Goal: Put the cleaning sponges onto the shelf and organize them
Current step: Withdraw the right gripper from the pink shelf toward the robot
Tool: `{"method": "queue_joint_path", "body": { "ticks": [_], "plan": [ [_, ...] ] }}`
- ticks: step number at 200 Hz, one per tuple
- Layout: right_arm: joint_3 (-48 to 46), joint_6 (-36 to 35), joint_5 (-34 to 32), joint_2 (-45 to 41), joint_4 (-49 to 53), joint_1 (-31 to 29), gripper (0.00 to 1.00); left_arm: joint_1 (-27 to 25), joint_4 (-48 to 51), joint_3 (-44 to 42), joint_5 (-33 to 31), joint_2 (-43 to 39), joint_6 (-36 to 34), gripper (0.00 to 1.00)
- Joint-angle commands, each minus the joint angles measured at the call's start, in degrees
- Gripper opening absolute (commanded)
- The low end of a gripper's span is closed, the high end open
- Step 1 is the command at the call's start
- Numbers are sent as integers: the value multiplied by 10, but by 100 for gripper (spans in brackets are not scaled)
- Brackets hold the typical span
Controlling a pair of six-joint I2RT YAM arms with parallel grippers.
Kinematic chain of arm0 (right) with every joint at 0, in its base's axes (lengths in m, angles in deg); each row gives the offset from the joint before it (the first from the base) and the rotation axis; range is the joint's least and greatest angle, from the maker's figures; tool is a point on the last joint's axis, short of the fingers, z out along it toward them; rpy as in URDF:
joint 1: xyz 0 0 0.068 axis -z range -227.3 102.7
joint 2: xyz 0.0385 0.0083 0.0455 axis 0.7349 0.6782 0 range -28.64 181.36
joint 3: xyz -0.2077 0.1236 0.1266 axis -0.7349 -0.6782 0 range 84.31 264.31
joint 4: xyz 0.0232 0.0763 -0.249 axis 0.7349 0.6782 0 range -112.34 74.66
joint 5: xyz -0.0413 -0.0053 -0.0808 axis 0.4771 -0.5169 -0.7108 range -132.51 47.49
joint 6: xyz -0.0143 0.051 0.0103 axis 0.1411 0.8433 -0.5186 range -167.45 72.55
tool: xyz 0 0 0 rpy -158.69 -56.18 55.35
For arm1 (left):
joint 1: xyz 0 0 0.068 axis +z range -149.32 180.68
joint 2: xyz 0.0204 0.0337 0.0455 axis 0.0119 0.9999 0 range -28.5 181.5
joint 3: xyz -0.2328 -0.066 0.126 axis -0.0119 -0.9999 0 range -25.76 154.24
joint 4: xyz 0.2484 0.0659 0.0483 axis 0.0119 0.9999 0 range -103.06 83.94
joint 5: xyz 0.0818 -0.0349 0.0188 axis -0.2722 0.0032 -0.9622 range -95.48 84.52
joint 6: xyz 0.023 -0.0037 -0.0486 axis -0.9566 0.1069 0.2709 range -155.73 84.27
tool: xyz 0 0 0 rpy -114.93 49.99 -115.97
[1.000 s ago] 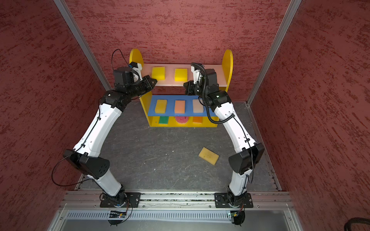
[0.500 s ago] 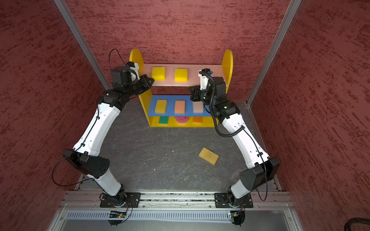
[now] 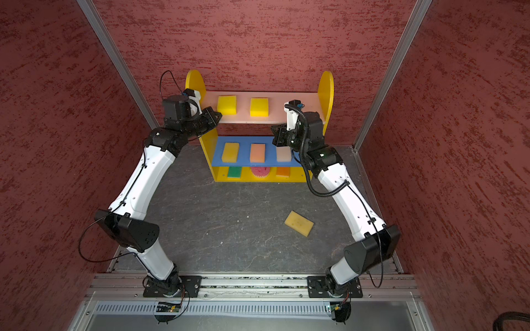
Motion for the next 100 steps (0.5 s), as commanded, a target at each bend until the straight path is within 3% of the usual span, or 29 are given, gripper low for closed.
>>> {"method": "queue_joint_path", "body": {
  "ticks": [1, 100],
  "plan": [
    [-12, -1, -14, -24, -23, 4, 3, 5, 12, 12, -14, 11, -3, 1],
    [-32, -9, -31, -42, -27, 5, 4, 4, 22, 36, -22, 28, -4, 1]
  ]
}}
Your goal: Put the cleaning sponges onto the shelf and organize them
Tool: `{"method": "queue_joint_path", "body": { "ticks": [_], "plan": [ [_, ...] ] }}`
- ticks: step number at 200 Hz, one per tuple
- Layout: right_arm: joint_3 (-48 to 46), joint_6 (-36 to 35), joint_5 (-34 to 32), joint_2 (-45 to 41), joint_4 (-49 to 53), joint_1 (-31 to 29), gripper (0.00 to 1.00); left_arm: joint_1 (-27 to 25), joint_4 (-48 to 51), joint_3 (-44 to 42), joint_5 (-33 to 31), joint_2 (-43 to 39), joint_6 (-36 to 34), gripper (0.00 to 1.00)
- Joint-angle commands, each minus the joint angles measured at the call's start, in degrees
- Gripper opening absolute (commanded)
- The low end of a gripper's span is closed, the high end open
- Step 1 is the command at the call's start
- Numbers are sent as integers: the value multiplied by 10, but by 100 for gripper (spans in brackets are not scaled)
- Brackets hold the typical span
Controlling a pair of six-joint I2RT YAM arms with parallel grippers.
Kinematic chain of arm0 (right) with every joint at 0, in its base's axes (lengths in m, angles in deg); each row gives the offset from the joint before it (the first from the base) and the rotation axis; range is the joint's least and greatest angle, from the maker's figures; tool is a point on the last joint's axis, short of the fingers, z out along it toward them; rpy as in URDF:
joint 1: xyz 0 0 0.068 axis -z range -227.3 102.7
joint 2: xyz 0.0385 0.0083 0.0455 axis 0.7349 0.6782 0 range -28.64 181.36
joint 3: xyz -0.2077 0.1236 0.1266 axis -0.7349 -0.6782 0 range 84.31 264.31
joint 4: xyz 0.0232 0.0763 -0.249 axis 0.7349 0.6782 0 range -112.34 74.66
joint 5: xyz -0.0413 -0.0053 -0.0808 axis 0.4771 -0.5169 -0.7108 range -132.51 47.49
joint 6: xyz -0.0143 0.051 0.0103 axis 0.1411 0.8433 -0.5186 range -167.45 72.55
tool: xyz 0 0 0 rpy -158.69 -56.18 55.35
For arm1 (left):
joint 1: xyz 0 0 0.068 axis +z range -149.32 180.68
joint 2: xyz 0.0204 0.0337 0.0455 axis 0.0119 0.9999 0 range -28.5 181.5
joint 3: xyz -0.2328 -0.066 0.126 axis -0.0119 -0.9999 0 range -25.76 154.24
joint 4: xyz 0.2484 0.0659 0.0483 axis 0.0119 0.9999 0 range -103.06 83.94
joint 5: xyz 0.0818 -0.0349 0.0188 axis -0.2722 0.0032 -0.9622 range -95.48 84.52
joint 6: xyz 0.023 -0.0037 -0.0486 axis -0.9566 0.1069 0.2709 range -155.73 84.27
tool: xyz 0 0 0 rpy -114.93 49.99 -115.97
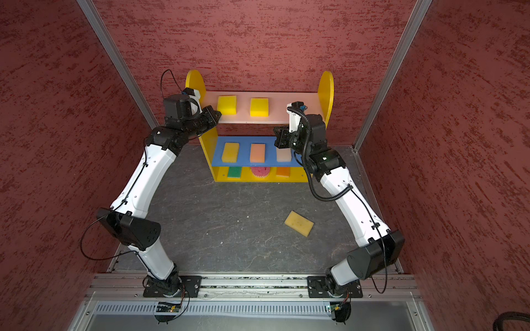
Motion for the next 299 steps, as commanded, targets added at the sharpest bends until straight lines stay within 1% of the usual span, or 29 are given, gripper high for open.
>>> {"method": "queue_joint_path", "body": {
  "ticks": [1, 25, 75, 83, 97, 112, 115, 140, 153, 166, 182, 194, 216, 230, 240, 245, 248, 252, 254, 257, 261, 299],
  "plan": [
    [-7, -7, -14, -15, -18, 4, 4, 4, 16, 14, -9, 12, -5, 1],
    [-7, -9, -12, -14, -17, 4, 4, 5, 16, 14, -17, 13, -7, 1],
    [-8, -9, -13, -14, -9, 4, 5, -3, 21, 6, -9, 6, -5, 1],
    [-9, -9, -13, -15, -5, 5, 8, -3, 18, -2, -6, 0, -4, 1],
    [-14, -11, -20, -24, 3, 4, 18, -4, 2, -25, -3, -21, 2, 1],
    [-28, -13, -34, -30, 11, 5, 25, -6, -18, -48, -2, -47, 4, 1],
    [-30, -14, -38, -46, 13, 4, 27, -6, -20, -52, -2, -53, 5, 1],
    [-77, -13, -67, -89, 28, 4, 39, -22, -28, -67, -5, -100, -1, 1],
    [-114, -9, -87, -117, 36, 4, 44, -36, -34, -77, -11, -132, -13, 1],
    [-153, -6, -110, -148, 47, 4, 46, -53, -38, -88, -20, -164, -24, 2],
    [-195, 1, -135, -180, 68, 4, 47, -66, -40, -117, -28, -205, -30, 3],
    [-229, 12, -143, -201, 83, 5, 48, -69, -49, -158, -28, -240, -24, 3],
    [-297, 40, -154, -241, 90, 4, 49, -68, -84, -267, -34, -309, 1, 4],
    [-318, 48, -156, -256, 94, 5, 49, -68, -91, -327, -36, -346, 10, 4],
    [-320, 53, -155, -261, 97, 4, 47, -69, -93, -364, -33, -366, 15, 4],
    [-317, 54, -154, -262, 97, 5, 44, -70, -92, -380, -31, -375, 15, 4],
    [-314, 54, -152, -261, 97, 4, 40, -70, -90, -389, -31, -381, 16, 4],
    [-308, 55, -149, -259, 96, 4, 28, -70, -87, -399, -30, -388, 17, 4],
    [-305, 55, -148, -257, 96, 4, 19, -70, -85, -404, -29, -392, 17, 4],
    [-299, 55, -144, -253, 96, 4, 8, -70, -82, -412, -28, -397, 18, 4],
    [-290, 55, -138, -247, 96, 4, 0, -70, -77, -419, -29, -404, 17, 4],
    [-145, 48, -73, -136, 120, 4, 0, -66, -43, -505, -35, -492, -1, 6]
  ]
}}
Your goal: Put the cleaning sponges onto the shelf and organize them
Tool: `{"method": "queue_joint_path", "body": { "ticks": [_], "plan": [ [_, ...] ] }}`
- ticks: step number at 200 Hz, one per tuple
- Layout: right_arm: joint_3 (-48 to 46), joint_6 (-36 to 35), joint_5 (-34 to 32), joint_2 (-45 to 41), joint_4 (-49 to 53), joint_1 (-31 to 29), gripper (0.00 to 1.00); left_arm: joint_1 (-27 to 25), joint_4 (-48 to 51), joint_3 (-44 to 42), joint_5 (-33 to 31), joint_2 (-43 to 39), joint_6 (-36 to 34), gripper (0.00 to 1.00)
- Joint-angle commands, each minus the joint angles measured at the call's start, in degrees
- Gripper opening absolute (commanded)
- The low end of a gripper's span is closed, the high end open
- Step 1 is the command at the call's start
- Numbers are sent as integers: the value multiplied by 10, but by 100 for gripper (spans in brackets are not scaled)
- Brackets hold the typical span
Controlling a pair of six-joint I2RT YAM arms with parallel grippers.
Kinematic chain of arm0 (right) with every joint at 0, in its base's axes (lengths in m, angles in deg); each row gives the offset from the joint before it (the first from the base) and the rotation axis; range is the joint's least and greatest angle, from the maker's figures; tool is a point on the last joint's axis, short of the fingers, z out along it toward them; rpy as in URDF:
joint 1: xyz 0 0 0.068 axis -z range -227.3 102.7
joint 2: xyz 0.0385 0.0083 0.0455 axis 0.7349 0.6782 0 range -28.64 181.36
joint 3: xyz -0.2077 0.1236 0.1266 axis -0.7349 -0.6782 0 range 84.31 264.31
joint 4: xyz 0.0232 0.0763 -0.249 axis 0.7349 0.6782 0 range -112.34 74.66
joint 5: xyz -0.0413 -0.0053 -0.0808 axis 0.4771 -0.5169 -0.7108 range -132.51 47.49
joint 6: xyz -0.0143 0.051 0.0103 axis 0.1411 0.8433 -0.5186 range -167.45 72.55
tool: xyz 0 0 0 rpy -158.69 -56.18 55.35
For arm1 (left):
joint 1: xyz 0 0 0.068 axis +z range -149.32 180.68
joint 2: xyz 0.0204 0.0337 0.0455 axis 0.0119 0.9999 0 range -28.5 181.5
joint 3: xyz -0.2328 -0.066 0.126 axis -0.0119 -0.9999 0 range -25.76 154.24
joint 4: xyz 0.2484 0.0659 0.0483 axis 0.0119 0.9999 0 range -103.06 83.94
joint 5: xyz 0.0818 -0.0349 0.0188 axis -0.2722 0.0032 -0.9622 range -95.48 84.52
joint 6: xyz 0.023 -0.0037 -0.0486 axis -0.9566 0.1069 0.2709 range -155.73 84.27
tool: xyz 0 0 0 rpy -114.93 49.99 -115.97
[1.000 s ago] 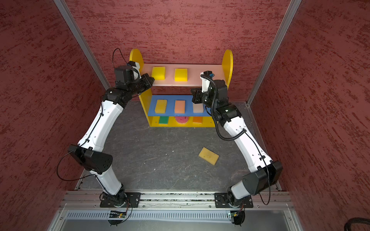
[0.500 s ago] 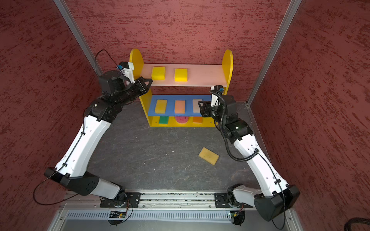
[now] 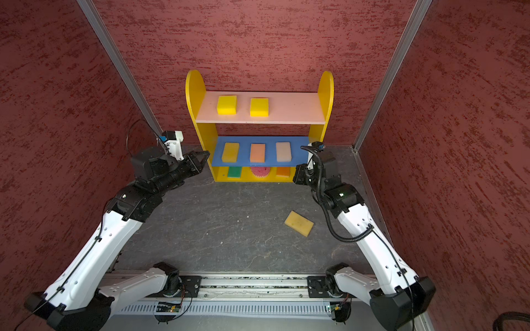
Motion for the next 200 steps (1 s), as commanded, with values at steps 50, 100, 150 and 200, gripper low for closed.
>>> {"method": "queue_joint_path", "body": {
  "ticks": [50, 100, 150, 200],
  "plan": [
    [251, 20, 105, 181, -16, 0, 0, 34, 114, -115, -13, -159, -56, 14],
    [412, 37, 137, 292, -5, -32, 0, 92, 115, -168, 18, -187, -50, 18],
    [522, 31, 129, 374, 27, -54, 0, 136, 98, -175, 102, -148, -44, 17],
    [555, 36, 130, 410, 29, -55, 0, 167, 82, -184, 132, -145, -47, 17]
  ]
}}
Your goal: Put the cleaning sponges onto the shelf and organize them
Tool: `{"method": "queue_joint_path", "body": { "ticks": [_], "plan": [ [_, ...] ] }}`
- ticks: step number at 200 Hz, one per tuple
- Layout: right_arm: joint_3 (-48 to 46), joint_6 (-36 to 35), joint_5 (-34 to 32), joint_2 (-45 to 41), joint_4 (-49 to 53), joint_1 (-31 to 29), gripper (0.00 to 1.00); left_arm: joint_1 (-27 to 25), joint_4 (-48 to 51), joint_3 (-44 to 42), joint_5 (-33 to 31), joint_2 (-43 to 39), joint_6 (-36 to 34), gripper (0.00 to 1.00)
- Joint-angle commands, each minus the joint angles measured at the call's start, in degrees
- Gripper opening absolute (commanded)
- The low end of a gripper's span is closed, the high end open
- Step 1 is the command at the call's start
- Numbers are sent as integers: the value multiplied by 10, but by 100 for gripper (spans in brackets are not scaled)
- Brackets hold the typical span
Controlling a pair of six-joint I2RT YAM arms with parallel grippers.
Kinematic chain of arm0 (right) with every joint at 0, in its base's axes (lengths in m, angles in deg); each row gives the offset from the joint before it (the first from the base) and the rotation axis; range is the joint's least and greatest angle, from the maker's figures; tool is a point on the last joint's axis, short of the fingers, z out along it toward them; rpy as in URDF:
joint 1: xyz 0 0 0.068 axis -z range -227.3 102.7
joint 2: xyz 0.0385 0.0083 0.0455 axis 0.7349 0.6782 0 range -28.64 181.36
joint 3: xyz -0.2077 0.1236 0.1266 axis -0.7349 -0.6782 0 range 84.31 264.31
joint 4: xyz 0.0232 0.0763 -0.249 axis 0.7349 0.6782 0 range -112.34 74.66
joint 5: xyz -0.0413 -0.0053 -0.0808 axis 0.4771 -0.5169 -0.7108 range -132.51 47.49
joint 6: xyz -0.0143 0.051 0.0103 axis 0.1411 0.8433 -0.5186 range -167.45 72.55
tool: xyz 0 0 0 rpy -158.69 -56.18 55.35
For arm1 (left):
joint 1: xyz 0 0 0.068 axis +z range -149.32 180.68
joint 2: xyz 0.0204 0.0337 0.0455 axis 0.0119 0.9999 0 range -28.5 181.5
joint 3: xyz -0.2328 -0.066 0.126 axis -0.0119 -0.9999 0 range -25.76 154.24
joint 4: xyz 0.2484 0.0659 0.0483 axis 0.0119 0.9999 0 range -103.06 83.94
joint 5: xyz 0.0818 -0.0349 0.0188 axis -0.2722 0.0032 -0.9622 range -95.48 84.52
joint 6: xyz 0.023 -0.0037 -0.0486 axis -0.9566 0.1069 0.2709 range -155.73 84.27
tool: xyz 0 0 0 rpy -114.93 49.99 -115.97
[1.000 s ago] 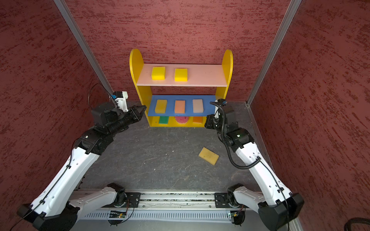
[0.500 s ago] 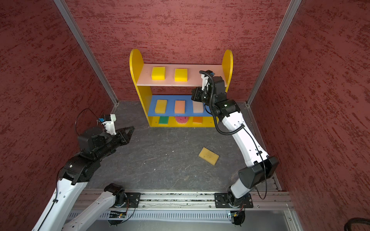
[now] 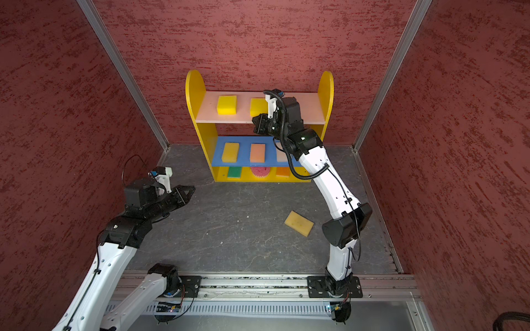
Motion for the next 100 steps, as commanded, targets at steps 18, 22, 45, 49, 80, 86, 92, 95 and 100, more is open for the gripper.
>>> {"method": "queue_joint_path", "body": {
  "ticks": [18, 22, 45, 49, 80, 86, 92, 95, 100],
  "plan": [
    [32, 3, -7, 17, 18, 1, 0, 25, -22, 2, 41, 2, -9, 17],
    [34, 2, -9, 18, 18, 1, 0, 29, -23, 2, 43, 2, -9, 17],
    [43, -3, -21, 24, 22, 2, 0, 40, -31, -7, 50, 2, -6, 17],
    [46, -5, -22, 25, 24, 1, 0, 42, -32, -9, 52, 3, -4, 17],
    [65, -9, -28, 39, 33, 2, 0, 50, -38, -11, 65, 12, -1, 17],
    [66, -10, -31, 40, 32, 1, 0, 51, -37, -10, 66, 14, -1, 17],
    [67, -10, -34, 41, 32, 2, 0, 52, -38, -9, 67, 15, -1, 17],
    [67, -11, -35, 42, 31, 2, 0, 53, -38, -8, 67, 15, -2, 16],
    [68, -11, -38, 43, 32, 2, 0, 53, -39, -8, 68, 16, -2, 17]
  ]
}}
